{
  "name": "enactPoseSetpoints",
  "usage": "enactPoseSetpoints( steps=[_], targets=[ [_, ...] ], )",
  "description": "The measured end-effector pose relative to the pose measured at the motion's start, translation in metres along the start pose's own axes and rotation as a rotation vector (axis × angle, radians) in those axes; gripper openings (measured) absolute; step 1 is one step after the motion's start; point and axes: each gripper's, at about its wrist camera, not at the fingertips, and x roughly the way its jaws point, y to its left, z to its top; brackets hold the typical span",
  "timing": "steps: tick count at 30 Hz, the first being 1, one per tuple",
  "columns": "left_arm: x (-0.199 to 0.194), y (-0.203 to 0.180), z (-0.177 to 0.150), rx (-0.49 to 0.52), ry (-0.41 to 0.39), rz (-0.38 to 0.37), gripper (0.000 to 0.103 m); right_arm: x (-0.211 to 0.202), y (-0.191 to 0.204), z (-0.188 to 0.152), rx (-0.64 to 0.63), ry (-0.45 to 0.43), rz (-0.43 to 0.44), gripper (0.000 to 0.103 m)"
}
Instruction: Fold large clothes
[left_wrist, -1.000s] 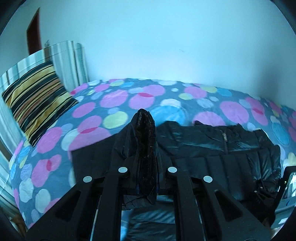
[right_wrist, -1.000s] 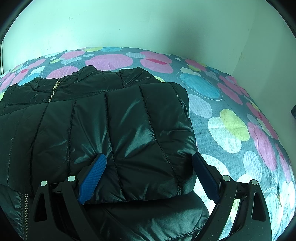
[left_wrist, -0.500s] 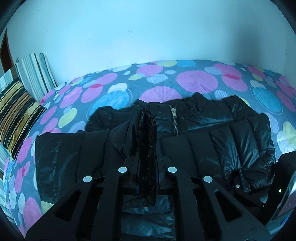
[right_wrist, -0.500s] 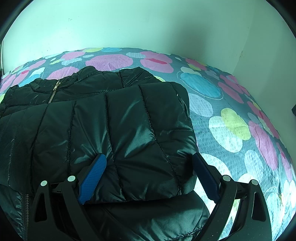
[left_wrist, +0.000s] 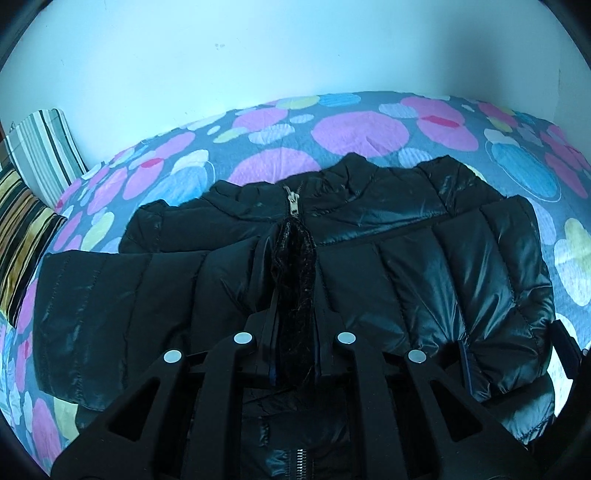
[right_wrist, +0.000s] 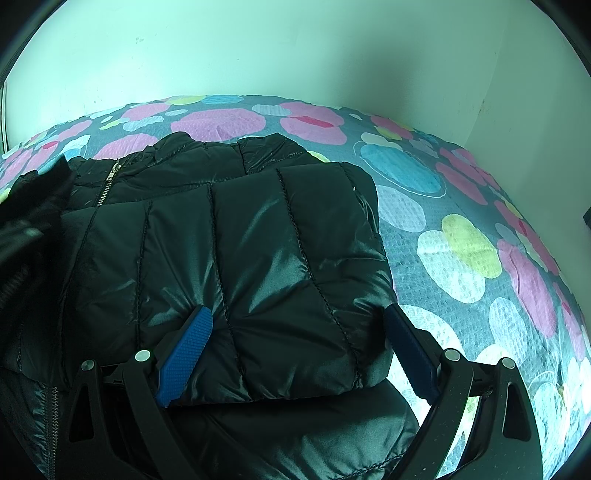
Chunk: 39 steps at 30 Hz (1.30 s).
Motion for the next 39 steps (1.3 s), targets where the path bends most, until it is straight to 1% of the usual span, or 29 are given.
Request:
enactPoseSetpoints(
  steps=[4,6,8,11,13,15,17,19,20,21,25,26,29,32,36,37,39],
  targets=[
    [-0.002,0.000,0.001,-0.011,-0.006,-0.022,0.024,0.000,-0.001,0.000,0.004,0.000,0.005,0.092],
    [-0.006,0.002,0.001,-0.016,-0.010,-0.025,0.035,0.000,0.000,0.000,0.005,0.001,0.005,0.092],
    [-0.010,0.005,0.002,-0.016,-0.016,-0.026,0.041,0.000,0.000,0.000,0.003,0.001,0.004,0.092],
    [-0.027,0.012,0.004,-0.017,-0.048,-0.022,0.057,0.000,-0.001,0.000,0.003,0.002,0.004,0.092],
    [-0.043,0.021,0.004,-0.016,-0.080,-0.012,0.061,-0.001,0.000,0.000,0.003,0.001,0.003,0.092],
    [-0.056,0.032,0.003,-0.008,-0.103,0.004,0.069,0.000,-0.001,0.000,0.002,0.001,0.003,0.092],
    [-0.069,0.053,-0.002,-0.015,-0.129,0.037,0.071,-0.001,-0.001,0.000,0.003,0.001,0.004,0.092],
    [-0.077,0.078,-0.008,-0.047,-0.139,0.068,0.073,-0.001,-0.001,0.000,0.002,0.001,0.003,0.092],
    [-0.080,0.092,-0.012,-0.066,-0.137,0.082,0.078,-0.001,-0.001,0.000,0.001,0.001,0.002,0.092],
    [-0.082,0.105,-0.017,-0.082,-0.134,0.098,0.081,0.000,0.000,0.000,0.000,0.001,0.001,0.092],
    [-0.087,0.168,-0.042,-0.159,-0.127,0.221,0.084,-0.002,-0.001,0.001,-0.005,-0.003,-0.007,0.092],
    [-0.087,0.182,-0.048,-0.179,-0.124,0.242,0.084,-0.004,-0.001,0.002,-0.008,-0.005,-0.009,0.092],
    [-0.080,0.219,-0.067,-0.243,-0.087,0.283,0.085,-0.015,-0.003,0.006,-0.016,-0.027,-0.015,0.092],
    [-0.071,0.250,-0.083,-0.314,-0.054,0.303,0.085,-0.037,-0.006,0.010,-0.034,-0.075,-0.025,0.092],
    [-0.062,0.275,-0.095,-0.374,-0.032,0.314,0.085,-0.070,-0.004,0.017,-0.032,-0.134,0.045,0.092],
    [-0.061,0.277,-0.098,-0.377,-0.030,0.314,0.085,-0.076,0.002,0.020,-0.037,-0.134,0.087,0.092],
    [-0.059,0.280,-0.099,-0.378,-0.028,0.317,0.085,-0.079,0.014,0.025,-0.047,-0.122,0.145,0.092]
  ],
)
